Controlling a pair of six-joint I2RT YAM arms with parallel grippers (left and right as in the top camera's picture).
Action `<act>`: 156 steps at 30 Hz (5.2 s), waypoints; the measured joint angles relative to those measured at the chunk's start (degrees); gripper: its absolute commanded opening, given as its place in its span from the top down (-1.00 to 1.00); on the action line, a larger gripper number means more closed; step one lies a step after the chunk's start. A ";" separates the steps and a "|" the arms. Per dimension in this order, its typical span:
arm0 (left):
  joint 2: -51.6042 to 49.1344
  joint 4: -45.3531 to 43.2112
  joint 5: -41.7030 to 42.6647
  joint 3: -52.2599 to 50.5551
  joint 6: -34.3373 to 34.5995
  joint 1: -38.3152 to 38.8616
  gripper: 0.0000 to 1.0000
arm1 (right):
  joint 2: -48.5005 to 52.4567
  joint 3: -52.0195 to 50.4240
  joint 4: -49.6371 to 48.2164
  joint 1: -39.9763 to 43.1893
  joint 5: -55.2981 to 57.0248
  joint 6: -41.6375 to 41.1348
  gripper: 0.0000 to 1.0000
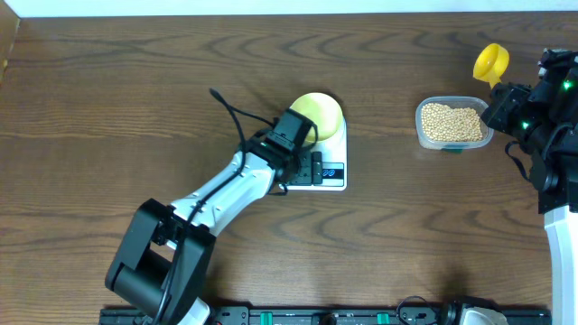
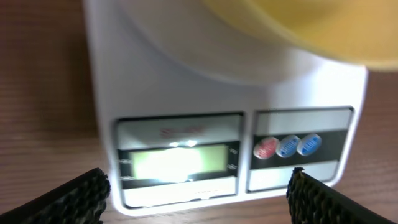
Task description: Scoop item into bowl and weigh 50g on scale
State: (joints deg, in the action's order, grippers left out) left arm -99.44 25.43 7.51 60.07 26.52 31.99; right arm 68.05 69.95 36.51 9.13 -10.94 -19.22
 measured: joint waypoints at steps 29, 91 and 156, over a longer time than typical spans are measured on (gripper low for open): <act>-3.54 -3.50 -8.39 0.00 0.26 2.73 -0.87 | 0.00 0.00 0.83 0.00 -0.02 0.00 0.98; -6.95 -0.94 -7.85 2.40 -0.31 2.56 -0.87 | 0.00 0.00 3.19 -0.02 -0.02 0.00 0.98; 8.76 7.85 -6.21 1.03 -4.09 2.64 -0.88 | 0.00 0.00 3.26 0.00 -0.55 0.00 0.98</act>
State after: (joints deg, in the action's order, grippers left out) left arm -90.67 33.28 1.30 61.10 22.44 34.63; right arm 68.05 69.95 39.77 9.13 -11.49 -19.22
